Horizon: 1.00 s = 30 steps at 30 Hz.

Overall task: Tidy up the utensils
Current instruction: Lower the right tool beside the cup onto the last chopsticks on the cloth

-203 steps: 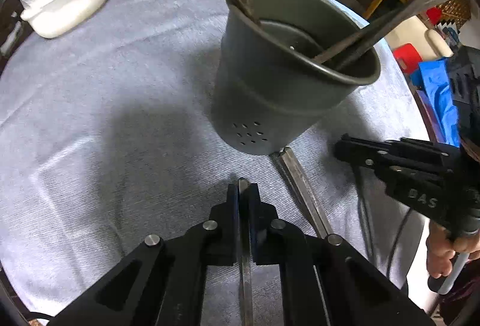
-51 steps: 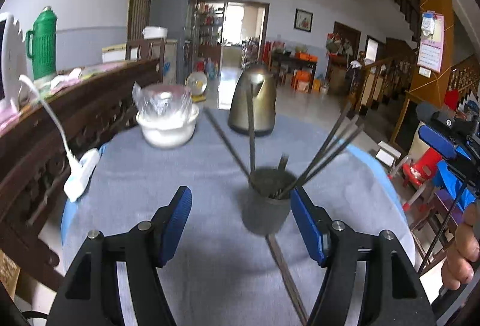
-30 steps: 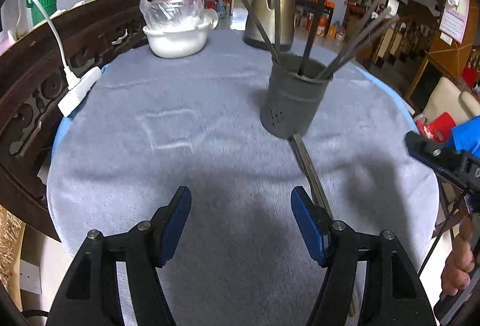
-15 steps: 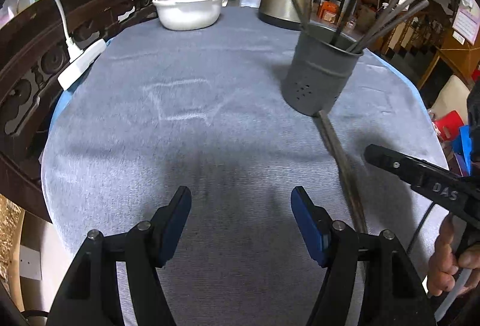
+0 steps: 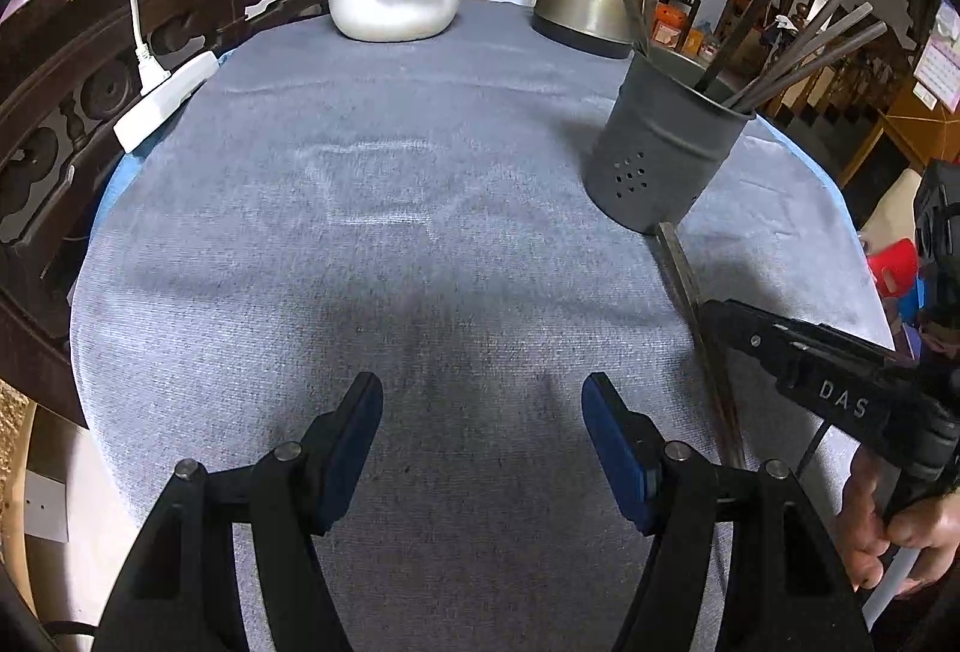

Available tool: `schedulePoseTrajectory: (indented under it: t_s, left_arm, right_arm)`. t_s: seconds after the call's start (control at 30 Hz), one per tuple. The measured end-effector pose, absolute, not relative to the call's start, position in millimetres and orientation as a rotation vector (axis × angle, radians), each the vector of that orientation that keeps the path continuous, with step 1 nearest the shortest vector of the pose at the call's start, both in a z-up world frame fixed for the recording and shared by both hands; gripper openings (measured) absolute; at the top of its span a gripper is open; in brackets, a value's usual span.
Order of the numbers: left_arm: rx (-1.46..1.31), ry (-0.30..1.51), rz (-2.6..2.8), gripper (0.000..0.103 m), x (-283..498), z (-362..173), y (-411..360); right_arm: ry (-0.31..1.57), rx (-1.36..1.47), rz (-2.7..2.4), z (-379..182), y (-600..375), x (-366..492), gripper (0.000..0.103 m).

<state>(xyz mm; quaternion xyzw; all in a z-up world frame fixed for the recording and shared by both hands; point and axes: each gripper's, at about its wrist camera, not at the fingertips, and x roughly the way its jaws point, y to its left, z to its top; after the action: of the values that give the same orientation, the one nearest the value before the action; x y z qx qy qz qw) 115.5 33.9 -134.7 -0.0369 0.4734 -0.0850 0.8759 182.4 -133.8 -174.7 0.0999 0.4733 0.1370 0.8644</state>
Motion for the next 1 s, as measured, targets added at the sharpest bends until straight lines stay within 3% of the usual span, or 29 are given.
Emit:
schedulePoseTrajectory:
  t_s: [0.47, 1.0]
  left_arm:
    - [-0.083, 1.008, -0.174, 0.07, 119, -138, 35]
    - [-0.111, 1.014, -0.169, 0.07, 116, -138, 41]
  right_arm:
    - [0.969, 0.29, 0.225, -171, -164, 177, 0.019]
    - [0.992, 0.121, 0.191, -177, -136, 183, 0.019]
